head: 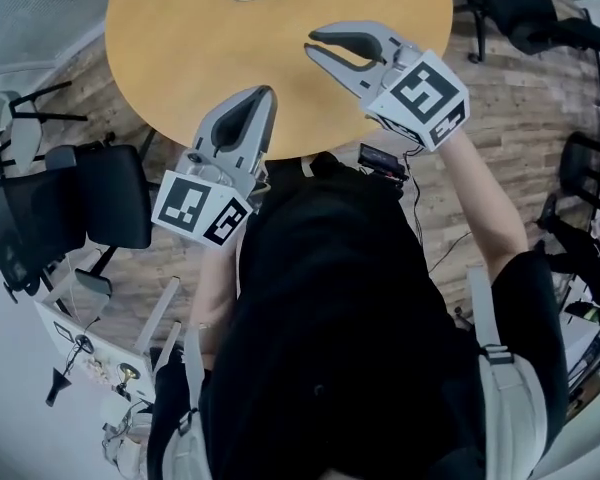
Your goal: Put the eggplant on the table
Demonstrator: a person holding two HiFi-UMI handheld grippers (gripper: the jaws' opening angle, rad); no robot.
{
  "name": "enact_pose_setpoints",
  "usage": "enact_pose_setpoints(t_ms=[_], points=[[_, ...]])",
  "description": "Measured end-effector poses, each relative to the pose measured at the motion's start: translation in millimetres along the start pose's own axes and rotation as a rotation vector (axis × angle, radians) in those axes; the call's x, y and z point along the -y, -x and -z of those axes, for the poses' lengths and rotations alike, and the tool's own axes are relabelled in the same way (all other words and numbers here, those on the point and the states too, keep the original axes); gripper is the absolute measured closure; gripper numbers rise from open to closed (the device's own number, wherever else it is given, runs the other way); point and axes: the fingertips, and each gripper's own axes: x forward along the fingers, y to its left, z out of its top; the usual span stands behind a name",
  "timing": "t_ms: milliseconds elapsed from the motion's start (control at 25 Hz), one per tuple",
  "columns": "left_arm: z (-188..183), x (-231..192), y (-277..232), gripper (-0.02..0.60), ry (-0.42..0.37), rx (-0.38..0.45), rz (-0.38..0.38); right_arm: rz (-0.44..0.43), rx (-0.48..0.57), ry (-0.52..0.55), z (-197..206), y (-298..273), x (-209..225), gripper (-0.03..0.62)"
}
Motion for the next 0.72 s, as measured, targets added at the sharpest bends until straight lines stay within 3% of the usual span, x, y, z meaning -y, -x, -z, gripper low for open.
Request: enact_pose_setpoints(t_ms=[280, 480, 720], points=[[14.4, 31.3, 4.8, 0.574, -0.013, -0.001, -0.038, -0.014, 0.078, -0.026, 6.3, 56.2, -14.3, 0.562], [27.7, 46.3, 13.0, 0.574, -0.015, -0.011, -0.09, 0.007, 0.17, -0.122, 8.4, 80.8, -14.0, 0.562], [44.7, 54.1, 38.4, 0.574, 0.008, -0.036, -0.181, -0.056, 0.134, -0.158, 36.6, 80.3, -38.5, 0.562]])
